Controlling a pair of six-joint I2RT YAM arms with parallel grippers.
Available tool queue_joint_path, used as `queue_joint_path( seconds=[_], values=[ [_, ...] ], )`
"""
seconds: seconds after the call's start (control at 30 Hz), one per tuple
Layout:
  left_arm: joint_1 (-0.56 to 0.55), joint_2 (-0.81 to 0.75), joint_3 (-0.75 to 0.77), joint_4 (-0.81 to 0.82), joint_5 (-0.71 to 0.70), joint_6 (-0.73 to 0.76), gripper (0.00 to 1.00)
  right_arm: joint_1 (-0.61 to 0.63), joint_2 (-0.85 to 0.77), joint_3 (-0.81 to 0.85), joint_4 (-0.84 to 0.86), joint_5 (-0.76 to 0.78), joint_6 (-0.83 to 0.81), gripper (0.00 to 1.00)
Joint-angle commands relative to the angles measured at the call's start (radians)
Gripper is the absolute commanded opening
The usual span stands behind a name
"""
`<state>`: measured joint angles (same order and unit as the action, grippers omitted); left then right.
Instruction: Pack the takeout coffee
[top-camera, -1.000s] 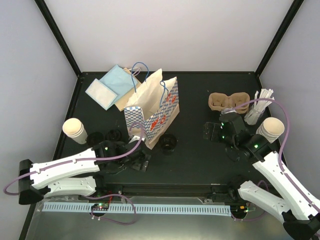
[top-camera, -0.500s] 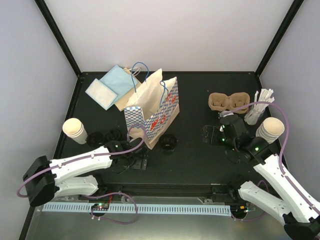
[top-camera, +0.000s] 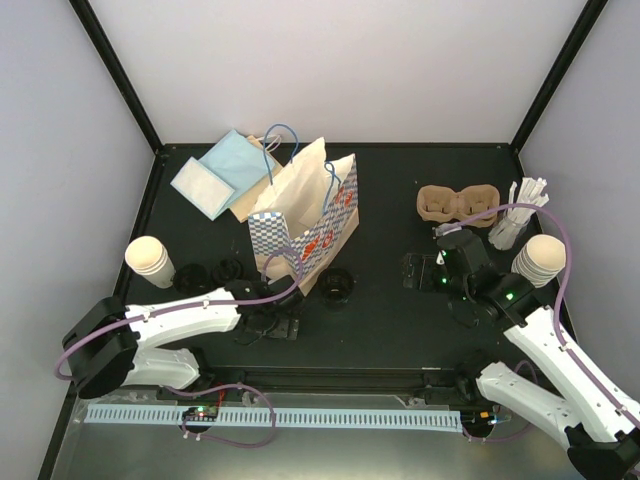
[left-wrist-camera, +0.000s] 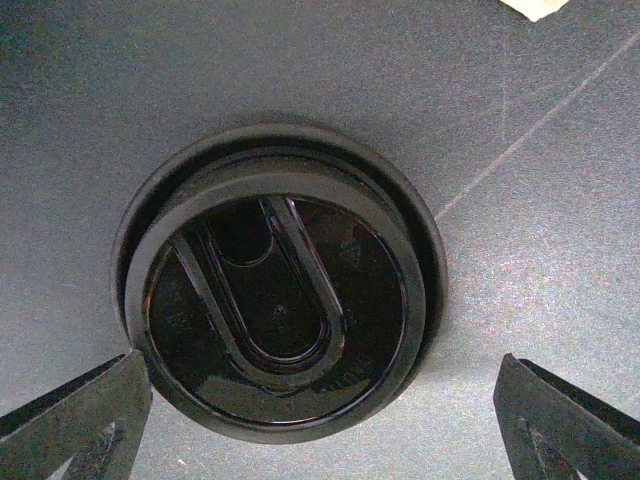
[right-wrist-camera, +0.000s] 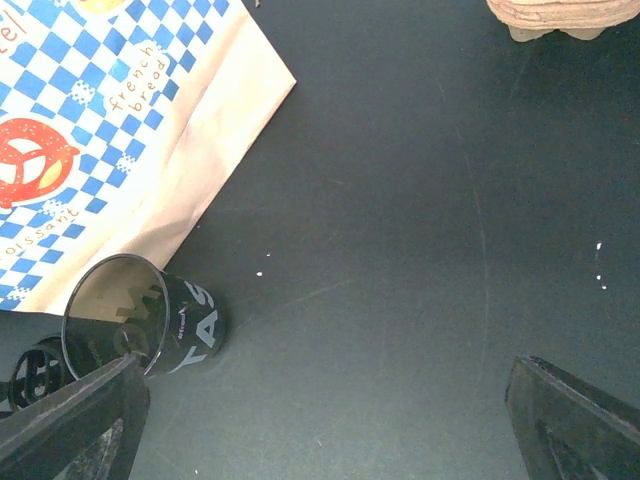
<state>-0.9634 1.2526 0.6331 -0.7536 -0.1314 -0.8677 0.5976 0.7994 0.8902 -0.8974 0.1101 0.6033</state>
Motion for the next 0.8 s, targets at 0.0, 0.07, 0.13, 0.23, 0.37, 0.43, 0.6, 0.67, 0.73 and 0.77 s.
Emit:
queue_joint_path(
  seconds=[0.0, 0.07, 0.13, 0.23, 0.37, 0.43, 0.6, 0.67, 0.73, 0.77],
  values=[
    [0.005, 0.019, 0.006, 0.018, -0.029, -0.009, 0.96, -0.005, -0.001, -0.008, 0.023, -0.013, -0.014, 1.00],
    [0.006, 0.018, 0.011, 0.007, -0.051, -0.014, 0.96, -0.005, -0.002, -0.009, 0.023, -0.015, -0.015, 1.00],
    [0.010, 0.011, 0.010, 0.007, -0.058, -0.014, 0.96, -0.005, -0.003, -0.011, 0.023, -0.015, -0.018, 1.00],
    [0.017, -0.003, 0.006, 0.019, -0.059, -0.004, 0.97, -0.005, -0.002, -0.010, 0.023, -0.017, -0.020, 1.00],
    [0.020, -0.046, -0.023, 0.071, -0.033, 0.033, 0.98, -0.005, 0.001, -0.009, 0.025, -0.018, -0.023, 1.00],
    [0.030, -0.065, -0.036, 0.077, -0.033, 0.032, 0.98, -0.005, 0.001, -0.007, 0.025, -0.019, -0.025, 1.00],
    [0.057, -0.068, -0.042, 0.066, -0.039, 0.041, 0.97, -0.005, 0.004, -0.007, 0.030, -0.024, -0.026, 1.00],
    [0.061, -0.059, -0.039, 0.064, -0.039, 0.047, 0.97, -0.005, 0.007, -0.007, 0.032, -0.027, -0.027, 1.00],
    [0.061, -0.054, -0.037, 0.064, -0.038, 0.051, 0.97, -0.005, 0.011, -0.007, 0.034, -0.029, -0.028, 1.00],
    [0.061, -0.052, -0.036, 0.065, -0.037, 0.053, 0.97, -0.005, 0.011, -0.007, 0.034, -0.030, -0.028, 1.00]
  ],
)
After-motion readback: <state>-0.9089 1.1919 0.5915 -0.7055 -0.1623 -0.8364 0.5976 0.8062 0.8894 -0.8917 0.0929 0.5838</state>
